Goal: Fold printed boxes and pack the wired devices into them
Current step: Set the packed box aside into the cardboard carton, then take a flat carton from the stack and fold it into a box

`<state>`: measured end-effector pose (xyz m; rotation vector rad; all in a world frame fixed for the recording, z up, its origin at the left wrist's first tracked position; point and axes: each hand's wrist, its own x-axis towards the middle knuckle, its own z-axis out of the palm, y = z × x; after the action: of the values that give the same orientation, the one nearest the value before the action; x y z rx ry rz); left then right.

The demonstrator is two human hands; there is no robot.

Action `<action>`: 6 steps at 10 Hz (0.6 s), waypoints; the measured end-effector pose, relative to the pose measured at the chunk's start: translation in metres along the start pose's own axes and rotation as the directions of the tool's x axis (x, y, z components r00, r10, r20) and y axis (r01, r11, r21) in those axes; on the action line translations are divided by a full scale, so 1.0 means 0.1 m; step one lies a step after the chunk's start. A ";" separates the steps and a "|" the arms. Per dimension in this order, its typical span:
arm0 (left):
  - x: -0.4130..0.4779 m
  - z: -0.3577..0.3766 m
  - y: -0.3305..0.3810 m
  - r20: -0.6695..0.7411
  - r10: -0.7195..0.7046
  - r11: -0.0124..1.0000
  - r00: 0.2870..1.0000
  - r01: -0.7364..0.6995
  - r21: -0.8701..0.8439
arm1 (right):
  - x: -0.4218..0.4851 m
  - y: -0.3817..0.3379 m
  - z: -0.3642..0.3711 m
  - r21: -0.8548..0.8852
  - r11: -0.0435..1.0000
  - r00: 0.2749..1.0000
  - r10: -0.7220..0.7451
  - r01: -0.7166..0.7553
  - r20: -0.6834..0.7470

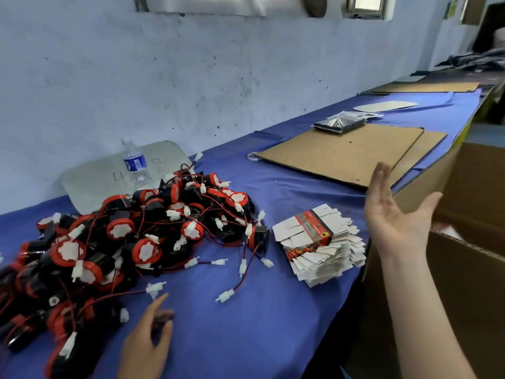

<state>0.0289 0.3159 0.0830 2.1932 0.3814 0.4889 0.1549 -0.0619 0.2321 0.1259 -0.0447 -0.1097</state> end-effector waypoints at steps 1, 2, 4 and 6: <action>0.02 0.02 -0.03 -0.026 -0.010 1.000 1.000 0.010 -0.001 | 0.14 0.17 -0.14 -0.823 0.563 0.995 0.005 0.075 0.095; 0.05 0.02 -0.05 -0.010 -0.049 0.999 0.999 0.049 -0.023 | 0.50 0.23 -0.21 -0.752 -0.559 0.921 0.354 0.350 0.165; 0.03 0.00 -0.06 -0.088 0.027 1.000 0.996 -0.029 -0.012 | 1.24 0.26 -0.06 0.093 -0.895 0.711 0.280 0.437 -0.646; -0.01 -0.05 -0.07 -0.020 0.034 0.999 0.999 -0.034 -0.018 | 1.41 0.25 -0.11 0.073 -0.920 0.685 0.233 0.386 -0.690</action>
<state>0.0248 0.3233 0.0799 2.1818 0.3492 0.5312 0.2983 -0.0515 0.2302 2.8684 0.4283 -1.0224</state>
